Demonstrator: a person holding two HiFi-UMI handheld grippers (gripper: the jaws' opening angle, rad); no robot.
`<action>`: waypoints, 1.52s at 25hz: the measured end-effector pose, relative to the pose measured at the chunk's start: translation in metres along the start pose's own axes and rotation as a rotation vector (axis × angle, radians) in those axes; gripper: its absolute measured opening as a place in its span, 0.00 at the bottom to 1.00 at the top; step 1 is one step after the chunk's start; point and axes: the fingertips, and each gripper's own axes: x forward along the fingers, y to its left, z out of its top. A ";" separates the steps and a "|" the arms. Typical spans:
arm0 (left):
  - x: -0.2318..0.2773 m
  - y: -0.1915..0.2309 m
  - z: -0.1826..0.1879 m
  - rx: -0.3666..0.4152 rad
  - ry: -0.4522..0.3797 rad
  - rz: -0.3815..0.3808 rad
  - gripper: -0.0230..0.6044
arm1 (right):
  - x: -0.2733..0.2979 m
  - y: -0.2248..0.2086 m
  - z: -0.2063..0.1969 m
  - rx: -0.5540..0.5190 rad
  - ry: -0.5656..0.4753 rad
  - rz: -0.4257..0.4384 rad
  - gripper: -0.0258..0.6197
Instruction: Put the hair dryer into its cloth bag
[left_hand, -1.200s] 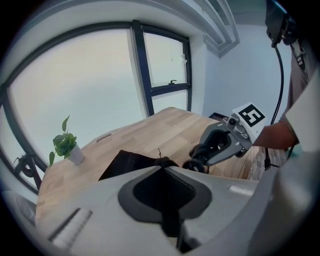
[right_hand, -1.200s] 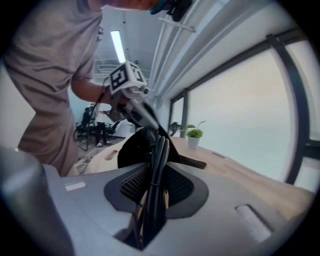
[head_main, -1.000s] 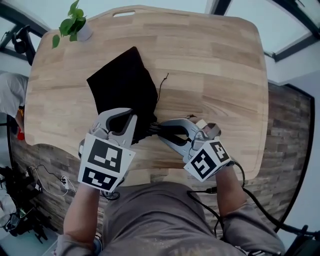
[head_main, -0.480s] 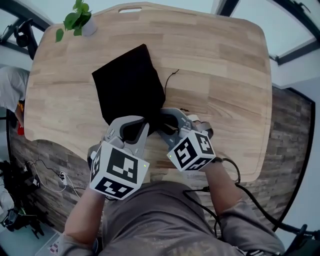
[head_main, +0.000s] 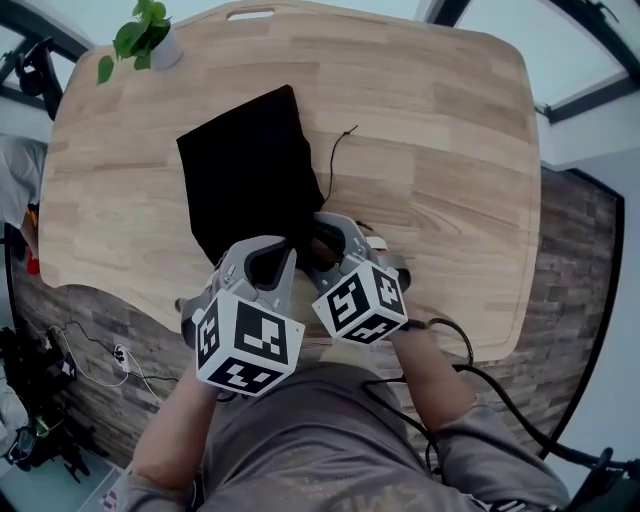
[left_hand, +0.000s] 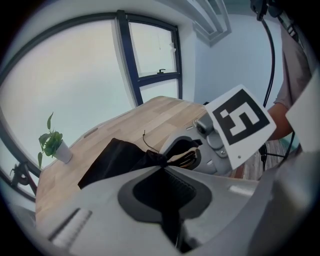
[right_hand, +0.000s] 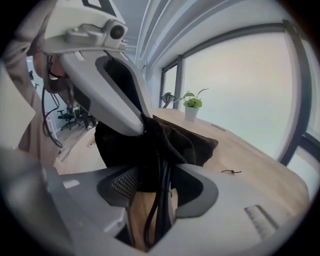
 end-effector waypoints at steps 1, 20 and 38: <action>0.000 0.000 0.000 -0.002 -0.001 0.003 0.06 | -0.006 0.003 -0.002 -0.015 -0.004 0.027 0.42; -0.001 0.003 0.003 0.007 -0.018 0.006 0.06 | -0.011 -0.030 -0.010 0.004 -0.084 0.044 0.21; -0.029 -0.020 -0.015 -0.020 -0.140 0.115 0.28 | -0.072 -0.019 -0.049 -0.375 0.031 0.006 0.09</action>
